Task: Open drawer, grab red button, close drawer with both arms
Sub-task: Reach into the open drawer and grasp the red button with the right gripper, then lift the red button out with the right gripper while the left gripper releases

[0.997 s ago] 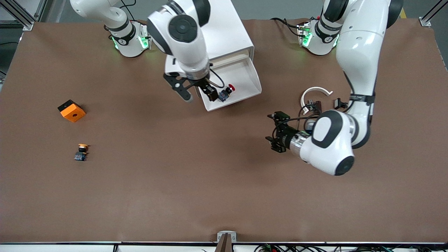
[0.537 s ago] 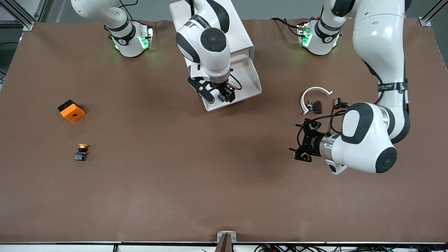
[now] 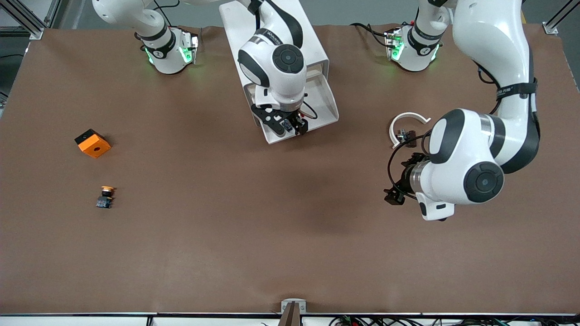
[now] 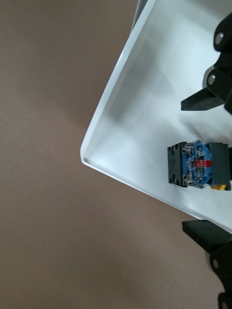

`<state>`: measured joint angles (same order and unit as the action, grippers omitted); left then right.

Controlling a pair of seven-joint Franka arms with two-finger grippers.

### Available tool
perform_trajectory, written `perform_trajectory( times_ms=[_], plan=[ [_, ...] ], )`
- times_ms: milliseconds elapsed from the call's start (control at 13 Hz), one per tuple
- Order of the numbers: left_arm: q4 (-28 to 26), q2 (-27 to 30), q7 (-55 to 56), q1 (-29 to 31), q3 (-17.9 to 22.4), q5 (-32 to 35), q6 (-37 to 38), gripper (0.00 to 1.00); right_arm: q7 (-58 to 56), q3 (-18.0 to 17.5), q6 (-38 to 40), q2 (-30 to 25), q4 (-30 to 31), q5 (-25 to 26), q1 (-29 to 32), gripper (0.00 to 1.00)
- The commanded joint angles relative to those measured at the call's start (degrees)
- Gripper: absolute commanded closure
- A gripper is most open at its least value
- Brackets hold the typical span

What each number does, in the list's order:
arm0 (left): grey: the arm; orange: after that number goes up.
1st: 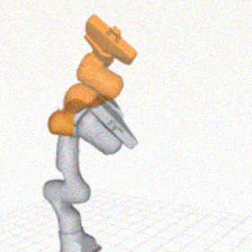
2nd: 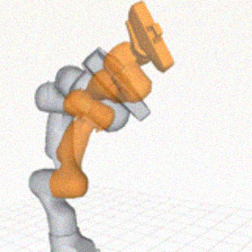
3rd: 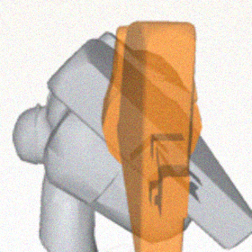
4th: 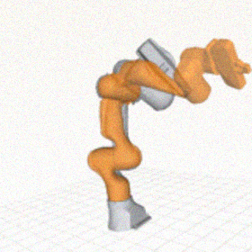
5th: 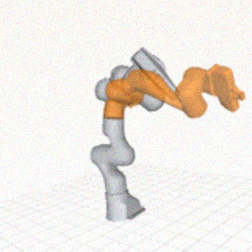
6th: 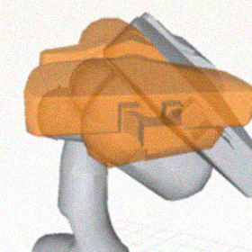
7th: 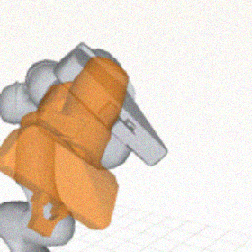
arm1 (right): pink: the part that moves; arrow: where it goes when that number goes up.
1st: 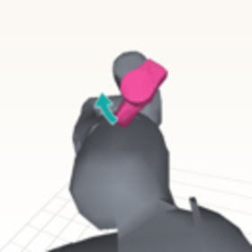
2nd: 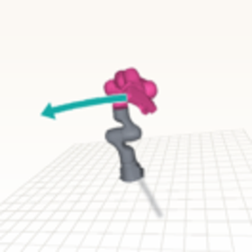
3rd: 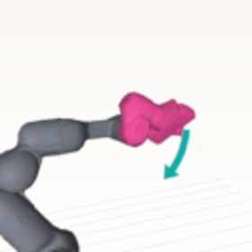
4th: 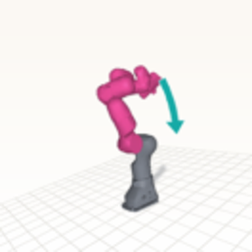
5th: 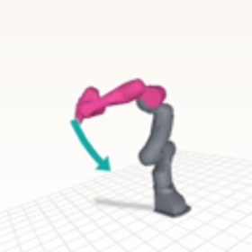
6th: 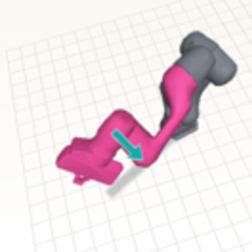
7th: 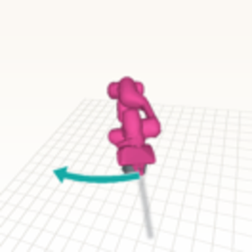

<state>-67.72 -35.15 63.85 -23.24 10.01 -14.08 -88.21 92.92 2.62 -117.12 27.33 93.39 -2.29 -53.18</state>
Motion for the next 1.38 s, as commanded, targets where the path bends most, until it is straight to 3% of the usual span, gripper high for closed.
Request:
perform_trajectory(
  times_ms=[0, 153, 307, 383, 537, 613, 997, 1303],
  plan=[
    [-3.20, 3.33, -8.01, 0.22, -0.61, 3.00, -1.35, 0.00, -0.11, 0.72, -0.83, 1.23, -0.93, 1.06, -1.23, 0.00],
    [-5.12, 4.64, -11.28, 0.13, -0.61, 3.10, -3.19, 0.00, -1.24, 0.72, -0.83, 1.23, -0.93, 1.06, -1.40, 0.00],
    [-11.52, 8.50, -12.69, -0.39, -1.39, 3.27, -9.14, 0.00, -2.30, 0.63, -0.74, 1.23, -0.93, 0.88, -1.40, 0.33],
    [-15.21, 10.43, -13.74, -0.75, -1.92, 4.32, -12.22, 0.00, -2.40, 0.71, -0.74, 1.23, -0.93, 0.88, -1.40, 0.45],
    [-19.18, 12.12, -14.28, -0.84, -3.24, 5.46, -15.41, 0.00, -2.31, 0.63, -0.65, 1.23, -1.11, 0.88, -1.40, 0.94],
    [-19.81, 12.30, -14.28, -0.84, -3.94, 6.69, -15.59, 0.00, -2.40, 0.63, -0.65, 1.14, -1.11, 0.88, -1.49, 1.00],
    [-25.60, 13.96, -14.02, -0.84, -8.33, 9.25, -18.74, 0.00, -2.83, 0.63, 1.70, 0.00, -3.64, 0.09, -0.53, 1.00],
    [-36.23, 17.22, -13.49, -0.84, -12.28, 9.25, -30.94, 0.00, -14.74, 0.89, 16.45, -2.10, -13.31, -4.56, 7.01, 1.00]
  ],
)
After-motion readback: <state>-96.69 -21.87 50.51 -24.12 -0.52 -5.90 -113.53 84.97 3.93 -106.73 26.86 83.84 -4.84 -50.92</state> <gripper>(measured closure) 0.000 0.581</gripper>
